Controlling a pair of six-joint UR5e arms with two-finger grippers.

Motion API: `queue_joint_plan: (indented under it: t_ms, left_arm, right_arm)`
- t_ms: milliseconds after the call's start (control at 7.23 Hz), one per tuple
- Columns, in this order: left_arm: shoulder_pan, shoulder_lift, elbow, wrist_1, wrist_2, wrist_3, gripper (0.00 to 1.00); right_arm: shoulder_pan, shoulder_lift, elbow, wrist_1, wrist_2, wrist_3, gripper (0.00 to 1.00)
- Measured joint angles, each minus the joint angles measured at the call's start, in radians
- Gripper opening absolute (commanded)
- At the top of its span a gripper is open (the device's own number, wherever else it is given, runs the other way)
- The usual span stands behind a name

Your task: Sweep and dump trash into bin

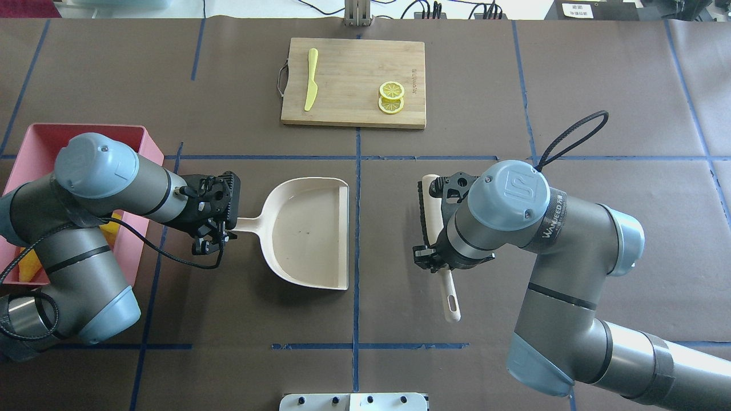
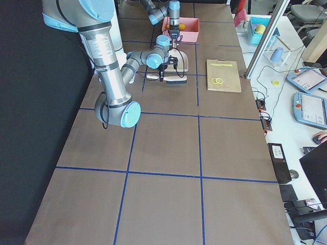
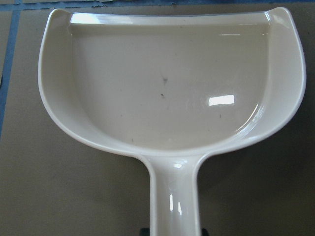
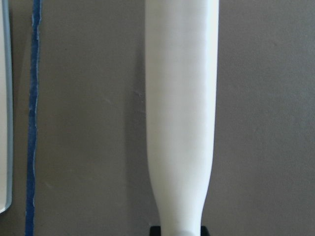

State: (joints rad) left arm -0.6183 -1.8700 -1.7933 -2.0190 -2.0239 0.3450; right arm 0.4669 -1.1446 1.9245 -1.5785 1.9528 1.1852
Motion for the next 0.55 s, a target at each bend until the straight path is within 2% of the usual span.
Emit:
queue_joint_plan:
  t_ms: [277, 553]
  left_arm:
    - [0.009, -0.019, 0.026, -0.010, 0.001, -0.007, 1.00]
    - [0.004, -0.029, -0.008, -0.003, -0.005, -0.013, 1.00]
  right_arm:
    - [-0.002, 0.000, -0.001, 0.000, -0.002, 0.000, 0.00]
    - [-0.006, 0.001, -0.002, 0.000, -0.012, 0.001, 0.00]
